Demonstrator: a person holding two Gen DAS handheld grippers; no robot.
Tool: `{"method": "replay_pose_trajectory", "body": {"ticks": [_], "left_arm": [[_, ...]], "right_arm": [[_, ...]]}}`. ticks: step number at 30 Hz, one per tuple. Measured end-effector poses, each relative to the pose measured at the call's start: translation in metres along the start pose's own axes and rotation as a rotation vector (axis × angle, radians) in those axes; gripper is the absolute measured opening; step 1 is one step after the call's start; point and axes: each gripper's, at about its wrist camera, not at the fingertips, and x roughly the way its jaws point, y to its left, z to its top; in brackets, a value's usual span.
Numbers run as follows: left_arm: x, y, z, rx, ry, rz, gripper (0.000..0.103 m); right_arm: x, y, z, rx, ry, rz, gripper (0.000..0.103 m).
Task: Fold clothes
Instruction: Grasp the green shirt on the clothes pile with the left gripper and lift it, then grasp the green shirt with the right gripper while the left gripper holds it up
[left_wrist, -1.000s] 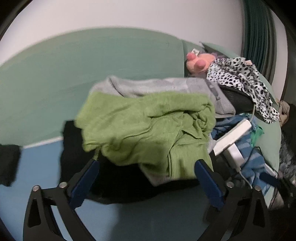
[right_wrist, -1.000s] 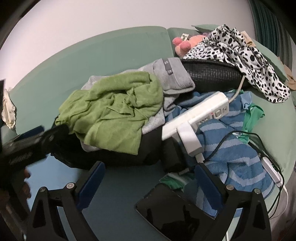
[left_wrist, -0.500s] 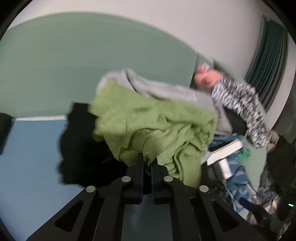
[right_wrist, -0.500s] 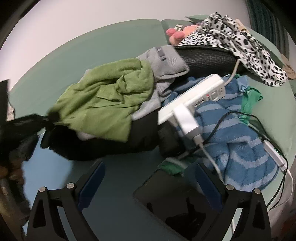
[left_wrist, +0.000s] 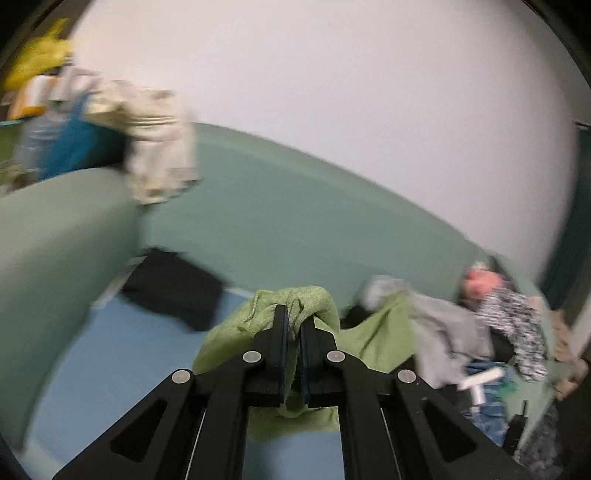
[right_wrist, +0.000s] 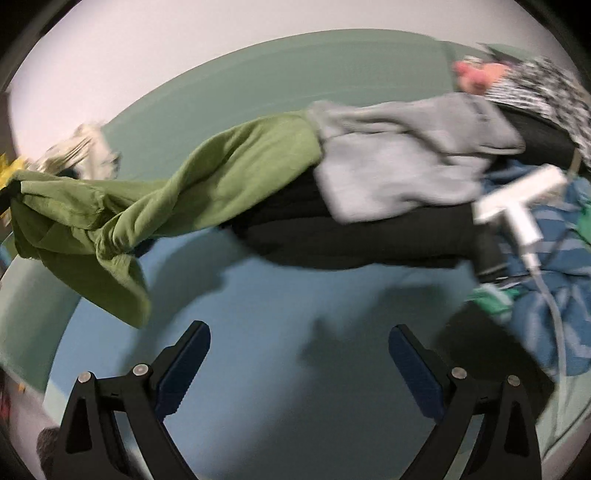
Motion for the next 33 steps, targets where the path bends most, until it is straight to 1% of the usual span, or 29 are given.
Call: {"method": "replay_pose_trajectory", "body": {"ticks": [1,3,5,9,12,14,18,19,20,21,22,23,24,25,26,27,28,29,30,32,33], "left_arm": [[-0.006,0.016,-0.003,-0.019,0.013,0.031,0.005],[-0.013,0.044,-0.015,-0.058,0.044,0.063,0.005],[-0.011,0.064,-0.027,-0.083,0.073,0.085,0.005],[-0.005,0.095,-0.048,-0.114,0.114,0.12,0.005],[0.002,0.121,-0.054,-0.144,0.125,0.134,0.005],[0.01,0.138,-0.058,-0.166,0.129,0.14,0.005],[0.014,0.159,-0.059,-0.194,0.134,0.161,0.005],[0.014,0.166,-0.06,-0.204,0.134,0.17,0.005],[0.013,0.172,-0.06,-0.212,0.135,0.179,0.005],[0.013,0.177,-0.061,-0.219,0.136,0.187,0.005],[0.013,0.182,-0.061,-0.226,0.137,0.195,0.005],[0.009,0.187,-0.061,-0.228,0.144,0.213,0.005],[0.007,0.191,-0.062,-0.226,0.155,0.239,0.008],[0.005,0.194,-0.063,-0.225,0.167,0.265,0.009],[0.003,0.196,-0.064,-0.225,0.18,0.293,0.016],[0.002,0.197,-0.066,-0.225,0.193,0.321,0.036],[-0.004,0.197,-0.069,-0.225,0.184,0.321,0.05],[-0.01,0.195,-0.071,-0.225,0.173,0.319,0.07],[-0.015,0.194,-0.074,-0.225,0.162,0.317,0.072],[-0.024,0.185,-0.078,-0.183,0.155,0.264,0.072],[-0.024,0.178,-0.082,-0.149,0.171,0.256,0.072]], "right_arm": [[0.004,0.012,-0.003,-0.02,0.011,0.023,0.099],[0.017,0.038,-0.009,-0.068,0.05,0.077,0.099],[0.035,0.068,-0.015,-0.134,0.105,0.146,0.093],[0.07,0.145,-0.028,-0.322,0.21,0.265,0.09],[0.094,0.201,-0.037,-0.491,0.267,0.305,0.091],[0.105,0.236,-0.046,-0.569,0.291,0.345,0.091],[0.14,0.295,-0.067,-0.653,0.35,0.396,0.09],[0.149,0.306,-0.071,-0.664,0.37,0.414,0.084],[0.157,0.313,-0.075,-0.663,0.395,0.445,0.05],[0.164,0.318,-0.077,-0.653,0.415,0.473,0.023],[0.166,0.316,-0.072,-0.61,0.418,0.486,0.007],[0.168,0.314,-0.067,-0.566,0.421,0.499,0.006],[0.167,0.312,-0.06,-0.526,0.415,0.512,0.006],[0.159,0.306,-0.048,-0.498,0.376,0.523,0.006],[0.145,0.301,-0.032,-0.485,0.323,0.519,0.006],[0.131,0.295,-0.016,-0.471,0.27,0.516,0.006],[0.116,0.29,0.0,-0.458,0.215,0.512,0.006],[0.097,0.285,0.019,-0.45,0.155,0.507,0.006],[0.077,0.281,0.037,-0.447,0.093,0.503,0.006],[0.035,0.281,0.071,-0.474,-0.037,0.492,0.005],[0.015,0.285,0.086,-0.499,-0.107,0.472,0.005]]}}
